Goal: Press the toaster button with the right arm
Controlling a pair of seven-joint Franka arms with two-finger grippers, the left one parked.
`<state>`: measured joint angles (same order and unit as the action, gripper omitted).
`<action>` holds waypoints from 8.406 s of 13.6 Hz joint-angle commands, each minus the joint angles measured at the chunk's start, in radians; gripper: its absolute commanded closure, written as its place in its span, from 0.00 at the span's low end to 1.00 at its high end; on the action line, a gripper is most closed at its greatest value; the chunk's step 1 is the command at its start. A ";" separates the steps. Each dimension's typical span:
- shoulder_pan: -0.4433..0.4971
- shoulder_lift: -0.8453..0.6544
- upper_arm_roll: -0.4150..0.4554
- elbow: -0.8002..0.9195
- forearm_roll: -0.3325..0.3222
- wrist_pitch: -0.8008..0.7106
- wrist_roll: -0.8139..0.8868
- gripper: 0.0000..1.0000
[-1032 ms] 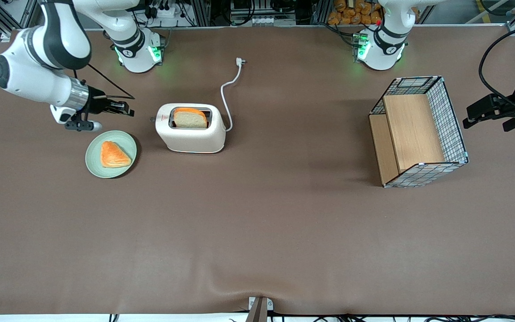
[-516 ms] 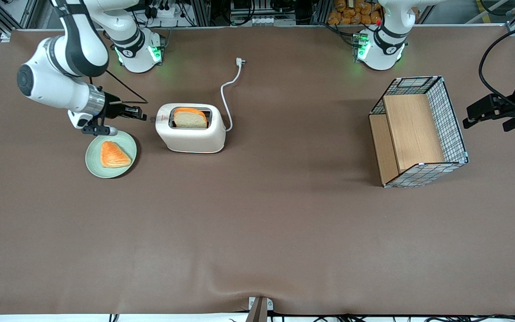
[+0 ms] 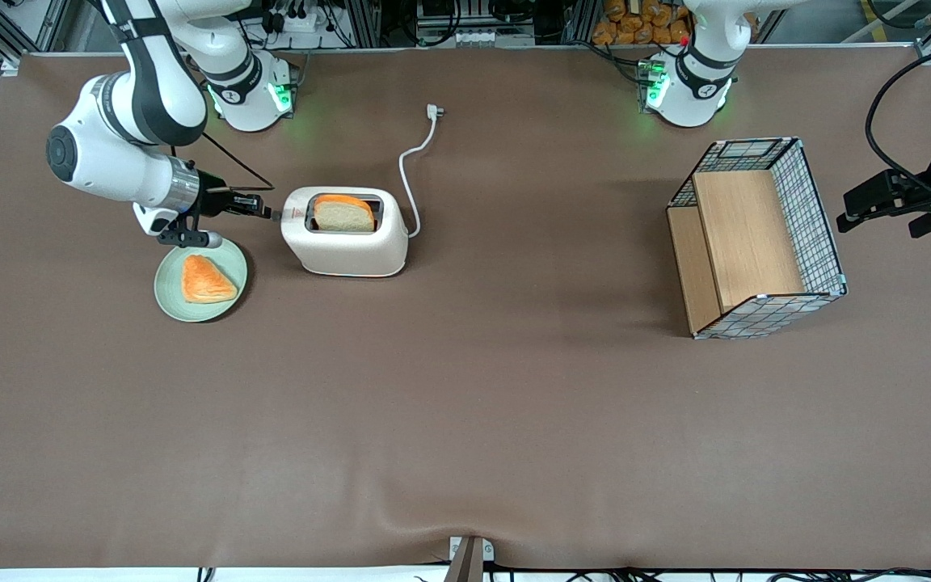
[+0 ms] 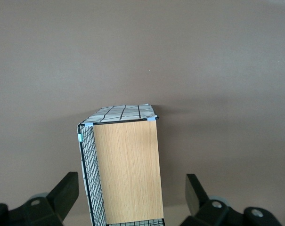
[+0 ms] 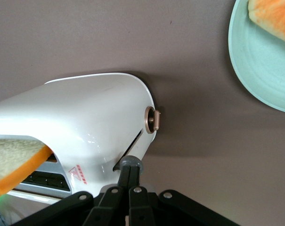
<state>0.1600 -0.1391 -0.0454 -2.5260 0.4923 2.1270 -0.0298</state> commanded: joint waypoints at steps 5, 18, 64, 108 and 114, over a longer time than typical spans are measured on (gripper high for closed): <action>0.029 0.027 -0.004 -0.017 0.031 0.057 -0.012 1.00; 0.058 0.096 -0.002 -0.045 0.031 0.171 -0.025 1.00; 0.016 0.193 -0.010 -0.028 0.129 0.200 -0.253 1.00; -0.235 0.029 -0.024 1.030 -0.468 -0.705 -0.009 0.00; -0.231 0.053 -0.018 1.046 -0.475 -0.697 -0.019 0.00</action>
<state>-0.0549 -0.0819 -0.0759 -1.4683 0.0088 1.4171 -0.0570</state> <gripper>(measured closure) 0.000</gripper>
